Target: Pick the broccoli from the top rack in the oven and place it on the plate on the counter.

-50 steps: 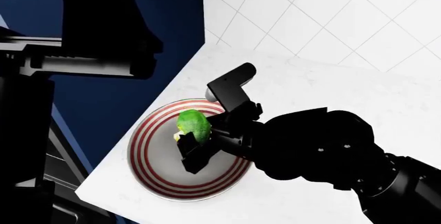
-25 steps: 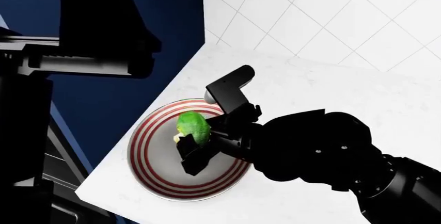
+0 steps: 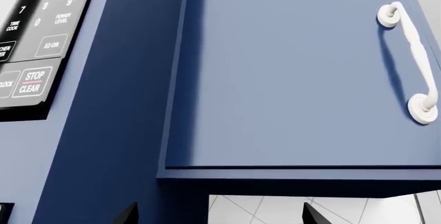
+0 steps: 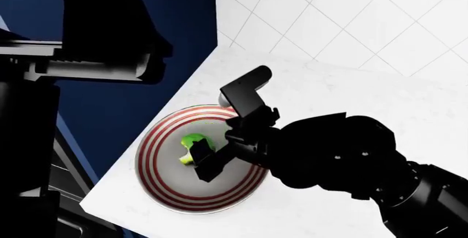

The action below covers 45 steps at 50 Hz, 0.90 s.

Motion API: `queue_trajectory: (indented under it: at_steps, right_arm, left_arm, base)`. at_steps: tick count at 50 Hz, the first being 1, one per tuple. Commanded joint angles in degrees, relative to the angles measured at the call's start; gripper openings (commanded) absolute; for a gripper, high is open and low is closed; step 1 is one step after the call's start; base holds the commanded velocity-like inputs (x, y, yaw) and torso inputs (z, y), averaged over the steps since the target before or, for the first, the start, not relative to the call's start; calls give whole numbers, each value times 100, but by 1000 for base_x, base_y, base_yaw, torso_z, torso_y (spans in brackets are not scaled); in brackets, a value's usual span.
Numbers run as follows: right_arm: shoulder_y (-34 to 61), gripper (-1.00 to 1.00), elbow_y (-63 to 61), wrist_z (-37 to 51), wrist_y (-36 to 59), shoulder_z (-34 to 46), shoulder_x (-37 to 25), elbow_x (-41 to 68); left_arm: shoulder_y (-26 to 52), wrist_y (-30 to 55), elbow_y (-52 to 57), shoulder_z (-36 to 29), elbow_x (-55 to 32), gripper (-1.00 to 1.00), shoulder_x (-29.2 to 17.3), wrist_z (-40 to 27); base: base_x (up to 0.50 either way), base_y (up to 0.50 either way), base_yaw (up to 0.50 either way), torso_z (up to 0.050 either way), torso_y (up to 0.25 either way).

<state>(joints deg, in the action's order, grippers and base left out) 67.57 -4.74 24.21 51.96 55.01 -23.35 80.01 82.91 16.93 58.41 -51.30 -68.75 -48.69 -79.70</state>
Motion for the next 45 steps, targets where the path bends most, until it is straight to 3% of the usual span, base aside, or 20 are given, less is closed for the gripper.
queue_trajectory:
  at_steps: [1, 27, 45]
  right_arm:
    - [50, 100, 3, 0, 36, -9, 12, -5]
    - [233, 100, -84, 102, 54, -149, -13, 191]
    - [1029, 100, -1073, 1211, -195, -1463, -682, 1515]
  left_arm:
    - [23, -14, -4, -15, -9, 100, -7, -5]
    - [87, -38, 25, -41, -38, 100, -52, -44]
    - [157, -13, 6, -96, -66, 100, -20, -65]
  base:
    - [0, 0, 0, 0, 0]
    - [0, 0, 0, 0, 0]
    - [0, 0, 0, 1, 0]
